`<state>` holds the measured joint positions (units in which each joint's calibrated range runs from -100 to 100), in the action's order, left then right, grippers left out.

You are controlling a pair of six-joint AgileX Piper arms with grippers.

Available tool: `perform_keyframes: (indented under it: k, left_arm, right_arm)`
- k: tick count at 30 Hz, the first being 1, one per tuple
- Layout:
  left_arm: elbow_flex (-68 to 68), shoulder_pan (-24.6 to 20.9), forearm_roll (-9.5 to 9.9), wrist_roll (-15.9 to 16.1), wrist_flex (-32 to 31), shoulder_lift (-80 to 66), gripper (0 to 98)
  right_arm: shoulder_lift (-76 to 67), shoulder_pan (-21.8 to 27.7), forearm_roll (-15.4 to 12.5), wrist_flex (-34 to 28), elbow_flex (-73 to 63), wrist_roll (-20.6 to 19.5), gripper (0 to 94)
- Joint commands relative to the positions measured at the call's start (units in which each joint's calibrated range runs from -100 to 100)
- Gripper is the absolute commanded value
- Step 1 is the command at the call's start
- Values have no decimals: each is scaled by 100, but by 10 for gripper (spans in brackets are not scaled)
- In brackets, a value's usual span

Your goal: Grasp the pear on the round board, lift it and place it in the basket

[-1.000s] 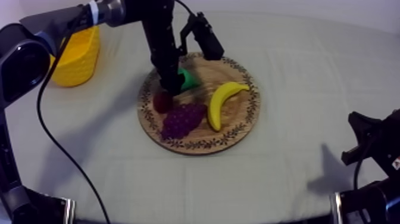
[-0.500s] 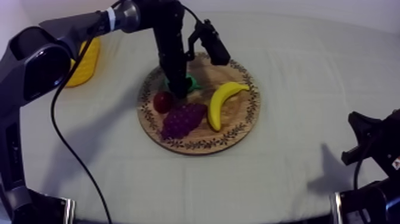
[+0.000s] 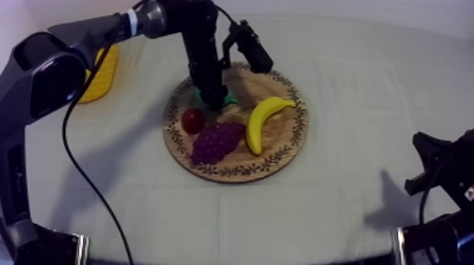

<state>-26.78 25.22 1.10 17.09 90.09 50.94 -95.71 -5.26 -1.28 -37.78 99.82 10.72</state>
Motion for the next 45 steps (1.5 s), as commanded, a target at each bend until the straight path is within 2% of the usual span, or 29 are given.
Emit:
perform_keyframes:
  k: [1,15,36,45]
  left_arm:
    - [14,-1,9,-11,-17,10,530]
    - [143,80,52,-80,-23,-382,482]
    - [366,267,212,-203,875,-2619,488]
    - [328,302,281,-239,963,-3027,488]
  right_arm:
    - [-4,-3,-1,-4,-5,0,4]
    - [-4,-3,-1,-4,-5,0,4]
    - [-4,-3,-1,-4,-5,0,4]
    - [-4,-3,-1,-4,-5,0,4]
